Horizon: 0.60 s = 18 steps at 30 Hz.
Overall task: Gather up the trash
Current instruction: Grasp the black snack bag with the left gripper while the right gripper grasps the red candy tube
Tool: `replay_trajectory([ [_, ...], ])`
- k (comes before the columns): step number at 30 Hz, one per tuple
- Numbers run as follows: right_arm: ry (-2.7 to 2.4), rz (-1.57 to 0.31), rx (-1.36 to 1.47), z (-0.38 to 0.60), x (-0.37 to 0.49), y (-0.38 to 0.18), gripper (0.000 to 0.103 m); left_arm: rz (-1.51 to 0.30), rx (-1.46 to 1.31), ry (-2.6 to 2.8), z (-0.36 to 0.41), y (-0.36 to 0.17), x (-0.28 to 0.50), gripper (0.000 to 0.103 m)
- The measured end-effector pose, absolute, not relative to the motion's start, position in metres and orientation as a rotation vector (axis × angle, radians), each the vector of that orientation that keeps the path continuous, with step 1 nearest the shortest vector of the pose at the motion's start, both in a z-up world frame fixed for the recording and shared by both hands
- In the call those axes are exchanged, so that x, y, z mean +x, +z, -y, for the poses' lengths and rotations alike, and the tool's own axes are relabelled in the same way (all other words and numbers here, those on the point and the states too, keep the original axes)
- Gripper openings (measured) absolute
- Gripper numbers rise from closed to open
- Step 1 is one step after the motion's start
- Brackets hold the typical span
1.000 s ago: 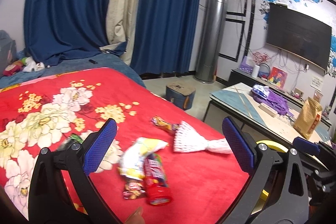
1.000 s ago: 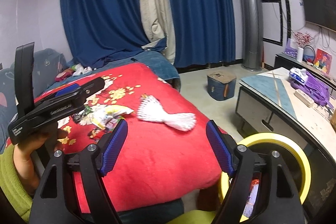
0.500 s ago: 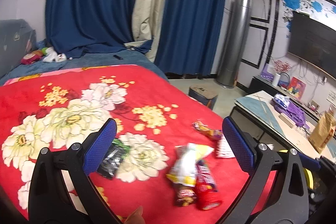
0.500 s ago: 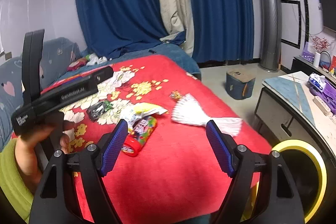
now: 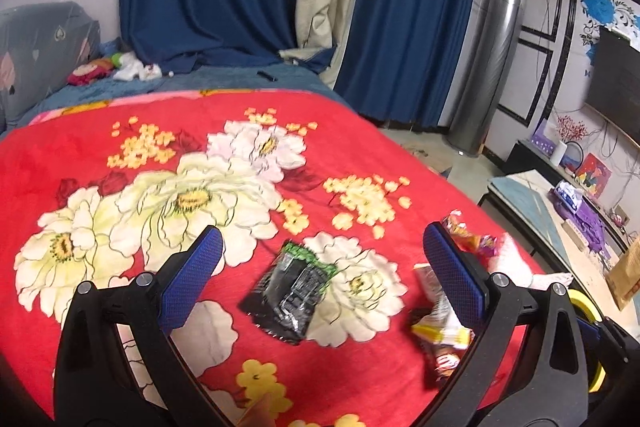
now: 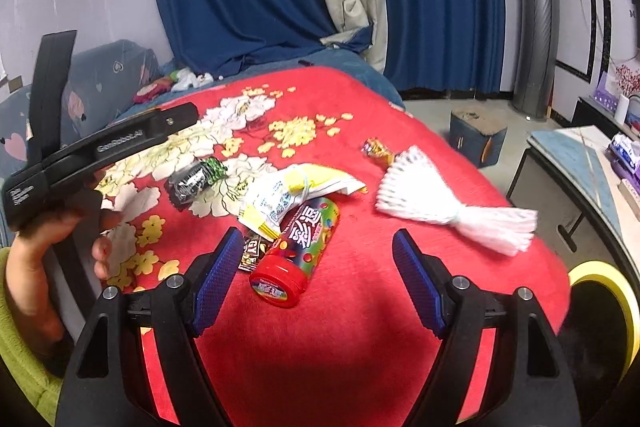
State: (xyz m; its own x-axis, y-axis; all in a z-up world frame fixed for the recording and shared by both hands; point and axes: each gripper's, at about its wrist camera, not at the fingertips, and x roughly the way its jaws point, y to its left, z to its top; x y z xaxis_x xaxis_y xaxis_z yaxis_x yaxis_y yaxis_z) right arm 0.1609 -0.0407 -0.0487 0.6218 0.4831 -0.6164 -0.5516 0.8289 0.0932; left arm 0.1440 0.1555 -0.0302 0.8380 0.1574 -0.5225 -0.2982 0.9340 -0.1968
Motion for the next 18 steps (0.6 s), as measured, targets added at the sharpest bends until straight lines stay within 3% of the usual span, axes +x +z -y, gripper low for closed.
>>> replay_trajectory([
  [13, 0.603, -0.789, -0.109, 0.015, 0.185, -0.082, 0.060, -0.666, -0.335, 0.227, -0.171, -0.065, 0.159, 0.092],
  [18, 0.619, -0.809, -0.097, 0.017, 0.185, -0.089, 0.056, -0.700, -0.364, 0.222, -0.174, -0.074, 0.163, 0.081],
])
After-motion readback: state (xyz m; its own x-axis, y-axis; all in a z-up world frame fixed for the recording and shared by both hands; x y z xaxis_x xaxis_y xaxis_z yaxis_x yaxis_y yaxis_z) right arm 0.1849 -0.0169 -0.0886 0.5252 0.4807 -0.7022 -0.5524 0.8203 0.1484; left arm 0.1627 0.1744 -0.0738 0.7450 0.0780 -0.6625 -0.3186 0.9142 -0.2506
